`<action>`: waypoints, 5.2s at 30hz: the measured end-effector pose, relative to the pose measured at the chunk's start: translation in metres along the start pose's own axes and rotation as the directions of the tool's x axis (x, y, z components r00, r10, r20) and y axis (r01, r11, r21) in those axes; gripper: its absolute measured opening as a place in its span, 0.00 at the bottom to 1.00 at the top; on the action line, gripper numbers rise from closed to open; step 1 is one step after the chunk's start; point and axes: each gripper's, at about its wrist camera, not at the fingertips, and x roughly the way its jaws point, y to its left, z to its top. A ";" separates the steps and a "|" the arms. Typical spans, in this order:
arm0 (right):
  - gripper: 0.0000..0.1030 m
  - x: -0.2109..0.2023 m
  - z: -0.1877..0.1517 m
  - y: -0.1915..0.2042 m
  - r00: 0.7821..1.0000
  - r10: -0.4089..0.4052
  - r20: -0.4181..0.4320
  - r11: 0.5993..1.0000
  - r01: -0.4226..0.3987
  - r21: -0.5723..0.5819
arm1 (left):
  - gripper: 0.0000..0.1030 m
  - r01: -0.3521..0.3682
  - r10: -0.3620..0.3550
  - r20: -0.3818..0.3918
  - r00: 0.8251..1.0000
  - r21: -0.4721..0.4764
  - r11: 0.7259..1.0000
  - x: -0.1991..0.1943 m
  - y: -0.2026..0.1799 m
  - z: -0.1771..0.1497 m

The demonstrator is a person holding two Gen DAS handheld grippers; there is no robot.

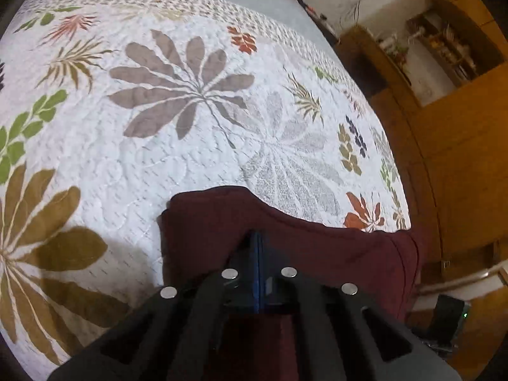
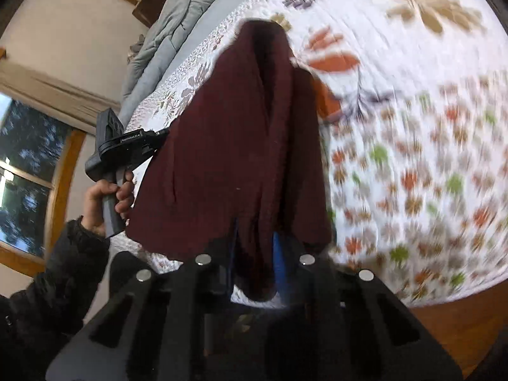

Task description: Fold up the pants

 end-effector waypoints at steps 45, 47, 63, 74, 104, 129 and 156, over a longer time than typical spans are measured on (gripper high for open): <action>0.23 -0.002 -0.033 0.080 0.944 -0.298 0.140 0.851 0.330 -0.408 | 0.80 -0.002 -0.077 0.205 0.976 0.358 0.934 -0.069 -0.095 -0.184; 0.28 -0.018 -0.027 0.094 0.955 -0.240 0.174 0.869 0.291 -0.399 | 0.80 -0.007 -0.086 0.246 0.966 0.355 0.935 -0.086 -0.094 -0.176; 0.28 -0.005 0.058 0.068 0.991 -0.032 0.133 0.954 0.070 -0.293 | 0.84 0.176 -0.234 0.203 0.951 0.268 0.947 -0.108 -0.052 -0.092; 0.00 0.034 0.100 -0.024 0.989 0.111 0.097 0.994 -0.109 -0.032 | 0.18 0.262 -0.261 0.020 0.965 -0.067 0.963 -0.012 0.036 0.007; 0.00 0.021 0.016 0.033 0.989 0.124 -0.085 0.976 -0.137 -0.168 | 0.61 0.341 -0.342 0.007 0.940 0.022 0.940 -0.066 -0.004 -0.127; 0.00 0.131 0.137 0.071 0.961 0.273 -0.046 0.950 -0.261 0.172 | 0.72 0.463 -0.459 0.061 0.886 -0.083 0.883 -0.092 0.019 -0.146; 0.87 -0.045 0.079 -0.045 0.973 0.232 -0.008 0.957 -0.227 0.182 | 0.88 0.327 -0.331 -0.075 0.941 -0.069 0.943 -0.075 0.053 -0.077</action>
